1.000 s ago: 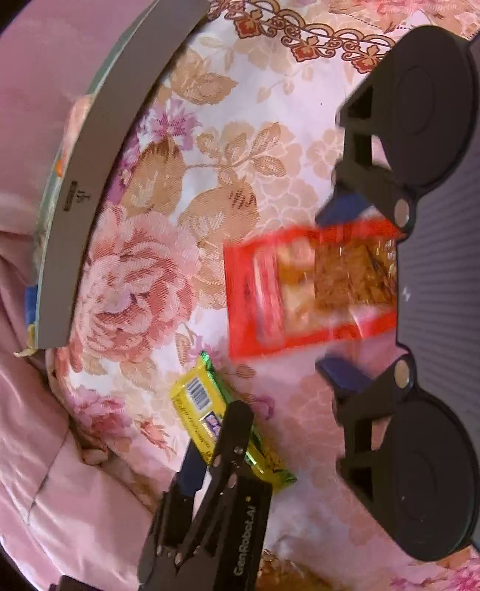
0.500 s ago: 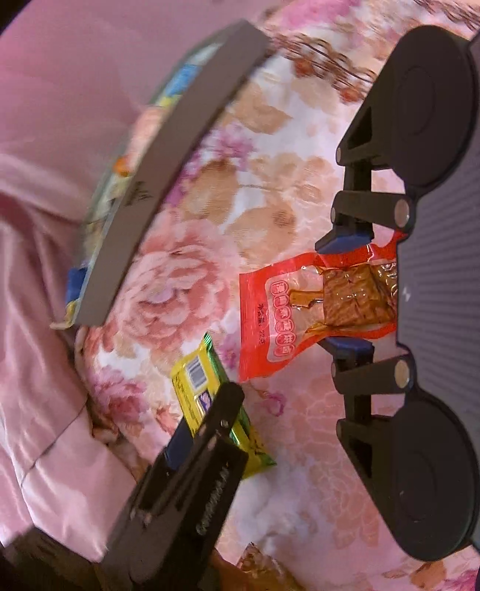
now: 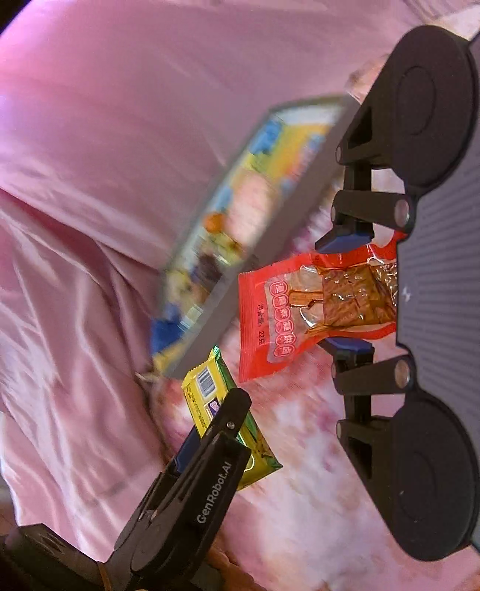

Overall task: Organize snacks
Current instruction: 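Lower the candy bar and red packet into the tray and open both grippers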

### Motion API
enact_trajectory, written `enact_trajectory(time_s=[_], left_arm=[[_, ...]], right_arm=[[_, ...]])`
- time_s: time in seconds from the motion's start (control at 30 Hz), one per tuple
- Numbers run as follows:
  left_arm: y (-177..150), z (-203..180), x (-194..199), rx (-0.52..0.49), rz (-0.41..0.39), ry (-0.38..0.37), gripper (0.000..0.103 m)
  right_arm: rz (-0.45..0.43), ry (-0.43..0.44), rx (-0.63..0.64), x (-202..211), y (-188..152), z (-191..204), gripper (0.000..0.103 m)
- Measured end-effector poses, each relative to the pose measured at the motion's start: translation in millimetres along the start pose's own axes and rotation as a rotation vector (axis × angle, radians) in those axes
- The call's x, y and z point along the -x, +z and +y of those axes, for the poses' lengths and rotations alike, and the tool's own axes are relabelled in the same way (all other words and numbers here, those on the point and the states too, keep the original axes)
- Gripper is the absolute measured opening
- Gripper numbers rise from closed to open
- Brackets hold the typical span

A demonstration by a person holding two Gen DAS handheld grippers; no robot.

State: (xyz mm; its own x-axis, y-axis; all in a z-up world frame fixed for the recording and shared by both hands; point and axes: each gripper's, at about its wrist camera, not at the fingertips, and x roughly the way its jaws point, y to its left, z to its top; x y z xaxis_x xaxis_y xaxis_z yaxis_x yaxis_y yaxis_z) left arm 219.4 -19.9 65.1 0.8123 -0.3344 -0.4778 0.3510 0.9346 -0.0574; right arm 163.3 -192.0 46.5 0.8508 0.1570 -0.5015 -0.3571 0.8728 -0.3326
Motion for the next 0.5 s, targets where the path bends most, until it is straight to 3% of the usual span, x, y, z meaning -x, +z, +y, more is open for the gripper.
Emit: enact_trajectory(time_s=[0.1, 0.27, 0.5], left_arm=[[23.9, -2.6, -14.1, 0.005, -0.033, 0.01, 0.048], [51.7, 0.7, -42.5, 0.1, -0.02, 0.051, 0.048], [76.1, -8.6, -76.0, 0.083, 0.03, 0.108, 0.048]], right_arm=[[-0.046, -0.039, -0.01, -3.5, 14.9, -14.2, 0.05], [-0.095, -0.118, -0.021, -17.5, 33.6, -36.2, 0.051], [-0.126, -0.201, -0.096, -43.4, 39.9, -67.0, 0.051]])
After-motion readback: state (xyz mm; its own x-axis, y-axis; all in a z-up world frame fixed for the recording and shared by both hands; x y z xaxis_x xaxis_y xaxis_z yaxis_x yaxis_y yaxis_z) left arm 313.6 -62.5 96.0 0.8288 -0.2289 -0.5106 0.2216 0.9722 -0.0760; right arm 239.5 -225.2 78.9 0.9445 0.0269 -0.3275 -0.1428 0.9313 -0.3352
